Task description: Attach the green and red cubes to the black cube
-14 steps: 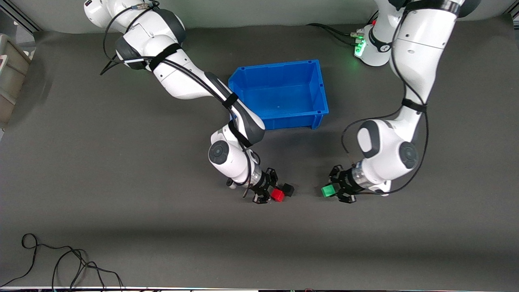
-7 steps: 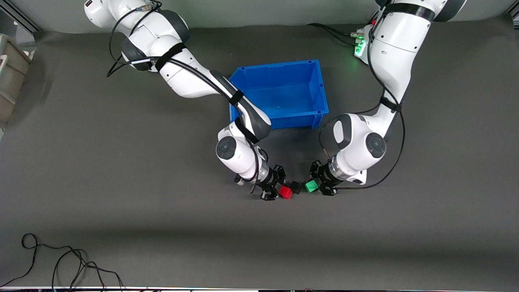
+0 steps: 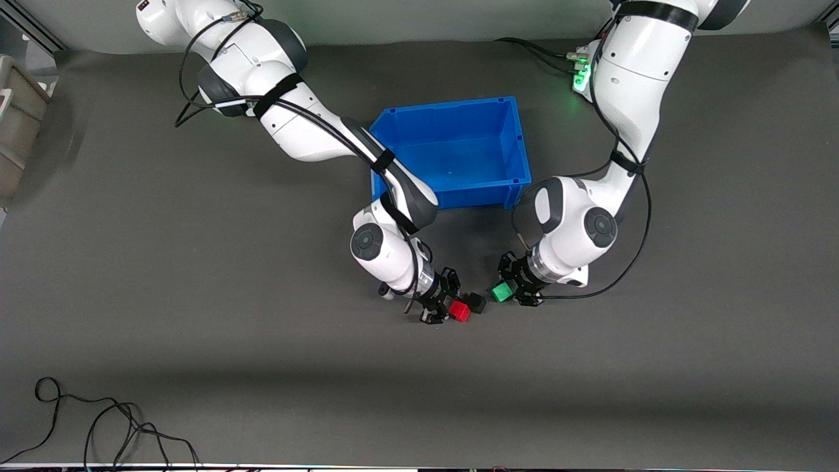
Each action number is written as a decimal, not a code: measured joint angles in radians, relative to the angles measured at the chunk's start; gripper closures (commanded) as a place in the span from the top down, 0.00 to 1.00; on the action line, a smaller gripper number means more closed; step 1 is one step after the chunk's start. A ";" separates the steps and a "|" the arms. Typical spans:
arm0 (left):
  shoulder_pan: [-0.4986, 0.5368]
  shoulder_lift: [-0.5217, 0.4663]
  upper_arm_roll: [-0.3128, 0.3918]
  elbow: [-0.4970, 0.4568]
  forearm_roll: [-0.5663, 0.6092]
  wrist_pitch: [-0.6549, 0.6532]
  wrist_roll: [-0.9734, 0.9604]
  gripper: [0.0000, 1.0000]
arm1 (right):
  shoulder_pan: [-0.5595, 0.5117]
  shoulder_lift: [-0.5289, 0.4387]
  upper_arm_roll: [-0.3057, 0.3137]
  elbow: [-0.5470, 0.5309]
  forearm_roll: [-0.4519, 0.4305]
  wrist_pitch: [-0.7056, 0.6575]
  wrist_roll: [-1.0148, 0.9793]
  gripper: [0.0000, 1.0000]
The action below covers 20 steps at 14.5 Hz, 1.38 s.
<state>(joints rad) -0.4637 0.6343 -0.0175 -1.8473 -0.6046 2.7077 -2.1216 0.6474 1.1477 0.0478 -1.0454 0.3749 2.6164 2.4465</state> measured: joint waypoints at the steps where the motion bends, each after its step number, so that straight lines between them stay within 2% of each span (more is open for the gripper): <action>1: -0.011 -0.002 0.000 -0.003 0.000 0.012 -0.020 0.18 | 0.000 0.000 0.000 0.001 0.000 0.000 0.000 0.35; 2: -0.023 -0.003 0.000 -0.003 0.000 0.019 -0.040 0.18 | 0.000 0.000 0.000 0.001 0.000 0.003 0.000 0.60; 4: -0.039 -0.003 0.000 -0.004 0.000 0.038 -0.067 0.19 | 0.000 0.002 0.000 0.001 0.000 0.011 0.001 1.00; 10: -0.056 -0.002 0.003 -0.005 0.000 0.054 -0.092 0.21 | -0.003 0.008 -0.004 0.008 0.000 0.011 -0.037 1.00; 12: -0.057 0.000 0.004 -0.006 0.000 0.055 -0.094 0.28 | -0.014 -0.002 -0.011 0.020 0.000 -0.055 -0.088 1.00; 13: -0.058 0.003 0.004 -0.007 0.000 0.056 -0.094 0.41 | -0.024 -0.016 -0.016 0.023 0.000 -0.108 -0.125 1.00; 15: -0.065 0.011 0.005 -0.010 0.001 0.060 -0.094 1.00 | -0.052 -0.053 -0.017 0.016 0.000 -0.181 -0.195 1.00; 20: -0.082 0.020 0.025 -0.010 0.034 0.077 -0.093 1.00 | -0.135 -0.222 -0.024 -0.157 0.000 -0.259 -0.490 1.00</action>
<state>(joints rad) -0.5456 0.6539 0.0077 -1.8572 -0.5709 2.7849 -2.2146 0.5128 0.9261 0.0239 -1.2024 0.3744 2.3572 1.9566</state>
